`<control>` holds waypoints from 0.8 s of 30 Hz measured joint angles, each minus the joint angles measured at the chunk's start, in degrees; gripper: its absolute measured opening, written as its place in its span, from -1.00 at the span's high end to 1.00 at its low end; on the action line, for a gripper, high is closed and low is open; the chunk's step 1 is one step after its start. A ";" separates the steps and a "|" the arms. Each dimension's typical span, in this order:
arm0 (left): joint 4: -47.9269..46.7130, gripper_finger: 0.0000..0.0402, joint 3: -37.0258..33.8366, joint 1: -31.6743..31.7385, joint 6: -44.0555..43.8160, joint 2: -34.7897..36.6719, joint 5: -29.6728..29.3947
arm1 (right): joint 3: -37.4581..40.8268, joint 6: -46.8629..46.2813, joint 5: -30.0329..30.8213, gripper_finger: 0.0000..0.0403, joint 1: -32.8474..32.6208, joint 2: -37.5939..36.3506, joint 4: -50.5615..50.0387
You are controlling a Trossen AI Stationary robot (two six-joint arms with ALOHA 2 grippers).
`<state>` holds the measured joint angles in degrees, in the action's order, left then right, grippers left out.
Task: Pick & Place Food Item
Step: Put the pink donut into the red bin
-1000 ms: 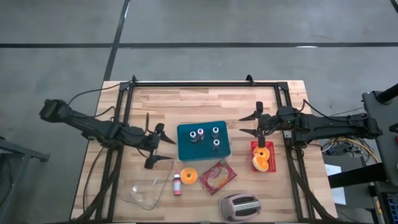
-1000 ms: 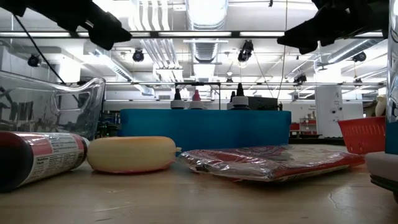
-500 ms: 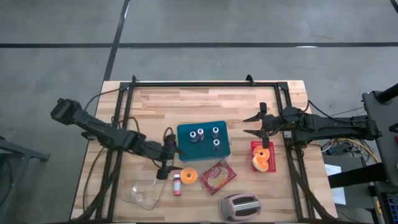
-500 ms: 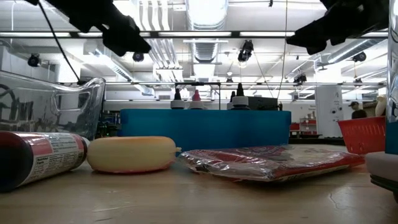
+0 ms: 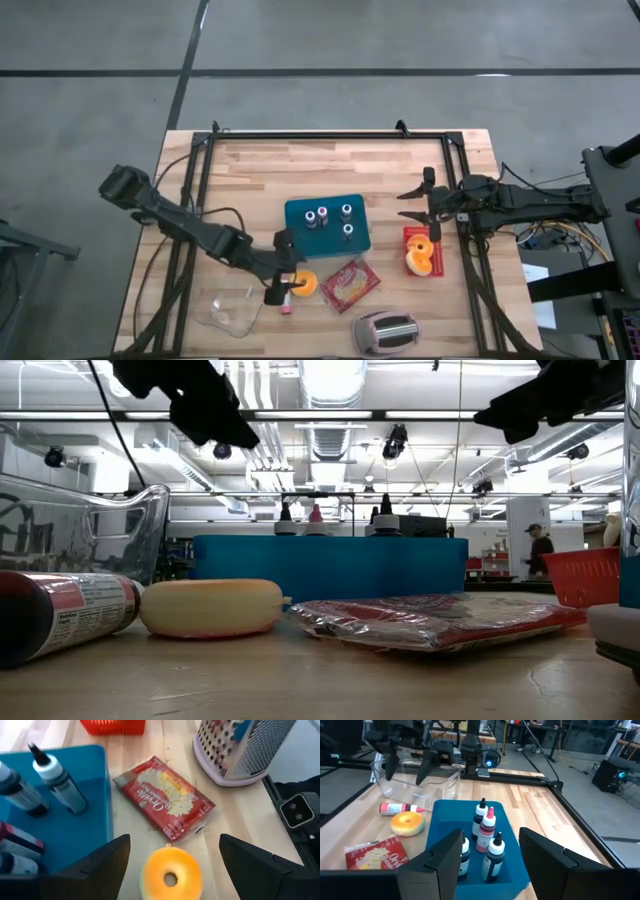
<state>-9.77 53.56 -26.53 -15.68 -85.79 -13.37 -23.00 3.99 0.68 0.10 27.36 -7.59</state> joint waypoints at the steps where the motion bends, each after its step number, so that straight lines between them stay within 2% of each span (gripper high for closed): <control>1: 0.03 -0.53 0.17 -0.18 -1.00 -0.64 -0.07 | 0.00 0.00 0.14 0.06 -0.16 0.00 -0.06; 12: 0.03 -0.53 2.57 -0.98 -6.89 -7.60 -2.28 | -0.93 -0.18 0.83 0.06 -0.67 0.02 -2.15; 24: 0.18 -0.53 4.89 -1.20 -13.47 -10.82 -4.21 | -4.63 -0.20 0.98 0.06 -1.53 0.03 -5.84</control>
<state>-9.58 58.45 -27.73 -29.14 -96.61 -17.58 -27.64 3.79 1.66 -1.44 27.38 -13.42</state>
